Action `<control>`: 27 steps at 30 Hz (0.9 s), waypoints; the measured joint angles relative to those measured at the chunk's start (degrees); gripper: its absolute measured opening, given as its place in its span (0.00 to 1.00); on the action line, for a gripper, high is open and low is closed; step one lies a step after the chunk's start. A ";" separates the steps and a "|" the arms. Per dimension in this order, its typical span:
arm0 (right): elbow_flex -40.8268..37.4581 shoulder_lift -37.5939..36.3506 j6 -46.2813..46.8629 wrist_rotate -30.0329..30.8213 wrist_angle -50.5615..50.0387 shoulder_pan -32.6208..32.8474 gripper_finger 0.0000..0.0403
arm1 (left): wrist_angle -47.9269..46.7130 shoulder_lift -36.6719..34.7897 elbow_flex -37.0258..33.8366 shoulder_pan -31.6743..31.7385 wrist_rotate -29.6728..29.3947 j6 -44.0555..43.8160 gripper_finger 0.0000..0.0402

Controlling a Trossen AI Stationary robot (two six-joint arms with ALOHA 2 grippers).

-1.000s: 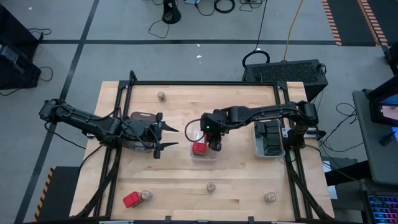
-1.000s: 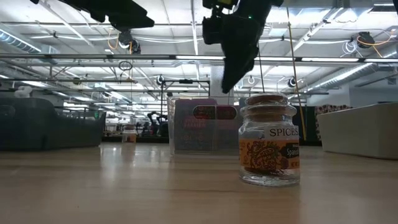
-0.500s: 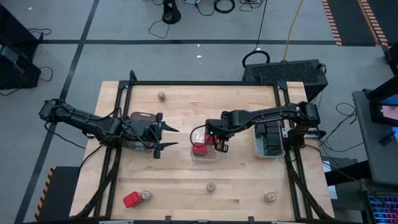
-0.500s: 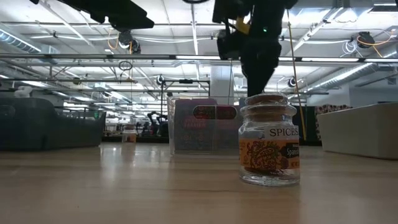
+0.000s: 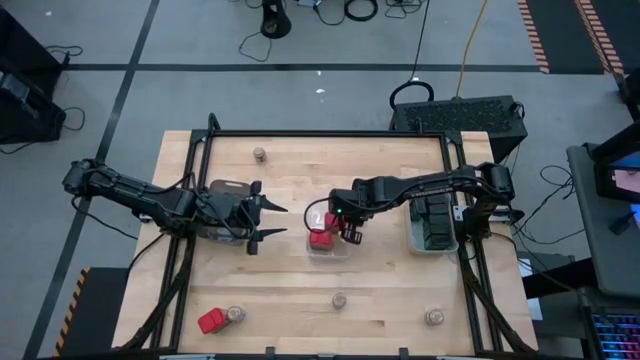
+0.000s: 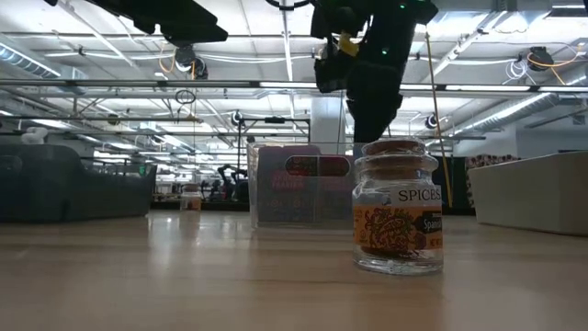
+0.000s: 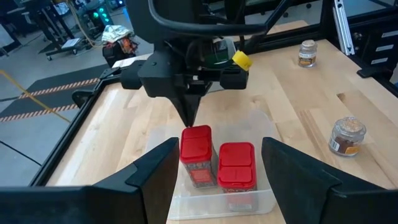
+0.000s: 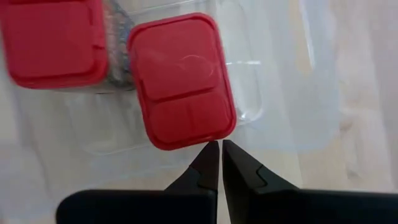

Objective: Sort spices by type
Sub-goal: Put the red seasoning can into the transparent bin

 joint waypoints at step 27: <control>-0.02 2.62 -2.38 -6.08 10.33 0.00 0.00 | 0.00 0.00 0.00 0.07 -0.17 0.07 0.59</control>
